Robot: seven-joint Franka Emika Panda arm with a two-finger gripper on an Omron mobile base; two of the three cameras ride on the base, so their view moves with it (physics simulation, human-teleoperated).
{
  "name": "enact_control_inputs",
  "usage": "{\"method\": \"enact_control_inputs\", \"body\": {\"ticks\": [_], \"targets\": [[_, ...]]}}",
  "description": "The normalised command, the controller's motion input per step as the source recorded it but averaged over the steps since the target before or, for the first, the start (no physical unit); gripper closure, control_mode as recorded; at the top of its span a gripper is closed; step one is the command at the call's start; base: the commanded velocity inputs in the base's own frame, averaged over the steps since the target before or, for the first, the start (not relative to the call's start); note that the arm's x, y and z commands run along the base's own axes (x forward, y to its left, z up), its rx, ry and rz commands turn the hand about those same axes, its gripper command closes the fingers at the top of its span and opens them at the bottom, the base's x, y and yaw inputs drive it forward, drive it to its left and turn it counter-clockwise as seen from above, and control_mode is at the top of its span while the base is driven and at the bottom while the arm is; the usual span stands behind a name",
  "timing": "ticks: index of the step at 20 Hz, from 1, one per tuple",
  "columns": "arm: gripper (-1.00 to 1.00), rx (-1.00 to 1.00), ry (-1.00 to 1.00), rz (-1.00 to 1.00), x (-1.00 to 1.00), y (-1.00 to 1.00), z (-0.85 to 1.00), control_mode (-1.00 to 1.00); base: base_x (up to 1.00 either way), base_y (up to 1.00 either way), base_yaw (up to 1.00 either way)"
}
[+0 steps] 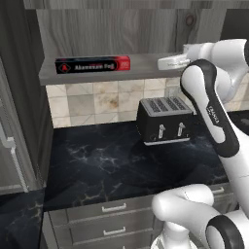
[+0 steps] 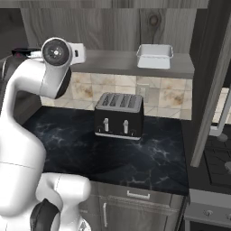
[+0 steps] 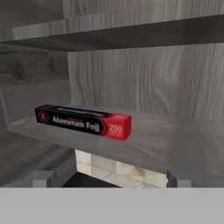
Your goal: Retrieve the tupperware and aluminum foil from the cabinet and place them on the dining counter near the plate with lime and avocado to prepare for storing leftovers.
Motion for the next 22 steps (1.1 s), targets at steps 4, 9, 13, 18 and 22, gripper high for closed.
{"method": "enact_control_inputs", "body": {"ticks": [4, 9, 13, 18, 22], "targets": [[-1.00, -0.02, 0.08, 0.03, 0.17, -0.01, -0.06, -1.00, 0.00, 0.00, 0.00], [-1.00, 0.00, 0.00, 0.07, 0.23, 0.00, -0.18, -1.00, 0.00, 0.00, 0.00], [-1.00, -0.01, 0.00, 0.07, 0.18, 0.00, -0.21, -1.00, 0.00, 0.00, 0.00], [-1.00, -0.01, 0.00, 0.08, 0.21, 0.06, -0.24, -1.00, 0.00, 0.00, 0.00], [-1.00, 0.00, 0.04, 0.07, 0.25, 0.13, -0.12, -1.00, 0.00, 0.00, 0.00]]}}
